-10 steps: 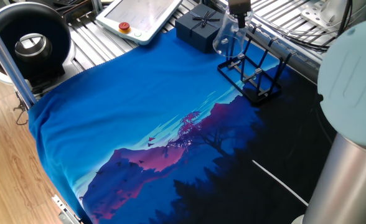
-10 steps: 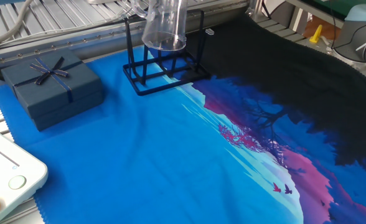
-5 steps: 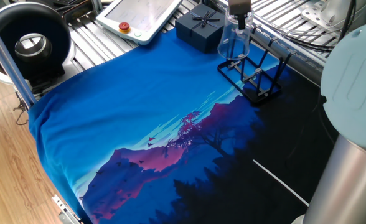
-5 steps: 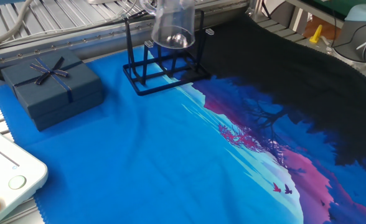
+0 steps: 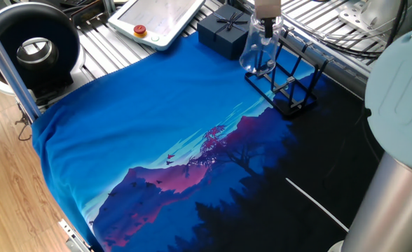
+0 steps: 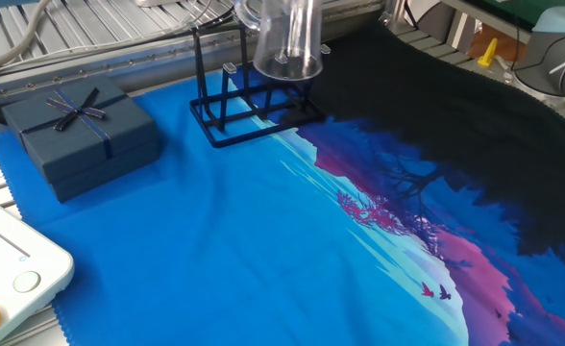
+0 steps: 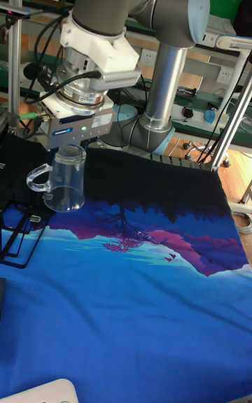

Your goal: Take the cup off the cup rack

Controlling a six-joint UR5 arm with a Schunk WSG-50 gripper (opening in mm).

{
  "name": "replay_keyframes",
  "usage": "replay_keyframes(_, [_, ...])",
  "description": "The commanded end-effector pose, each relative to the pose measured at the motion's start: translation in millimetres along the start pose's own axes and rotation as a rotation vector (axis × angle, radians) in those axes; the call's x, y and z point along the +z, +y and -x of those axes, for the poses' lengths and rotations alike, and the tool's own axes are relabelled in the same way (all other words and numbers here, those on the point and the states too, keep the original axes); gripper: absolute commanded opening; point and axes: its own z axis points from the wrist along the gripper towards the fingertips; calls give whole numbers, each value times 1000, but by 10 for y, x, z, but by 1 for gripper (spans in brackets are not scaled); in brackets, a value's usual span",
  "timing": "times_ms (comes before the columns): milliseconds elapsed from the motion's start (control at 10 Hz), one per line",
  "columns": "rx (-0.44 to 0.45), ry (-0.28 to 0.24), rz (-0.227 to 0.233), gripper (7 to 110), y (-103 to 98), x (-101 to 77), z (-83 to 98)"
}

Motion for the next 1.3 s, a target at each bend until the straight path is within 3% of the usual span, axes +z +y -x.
replay_keyframes(0, [20,-70,74,7,227,-31,138])
replay_keyframes(200, [57,-97,128,7,354,-49,217])
replay_keyframes(600, [144,-64,184,7,412,21,320])
replay_keyframes(800, [150,-70,164,7,362,29,332])
replay_keyframes(1000, [150,-102,199,7,441,6,416])
replay_keyframes(1200, [203,-80,168,7,361,26,368])
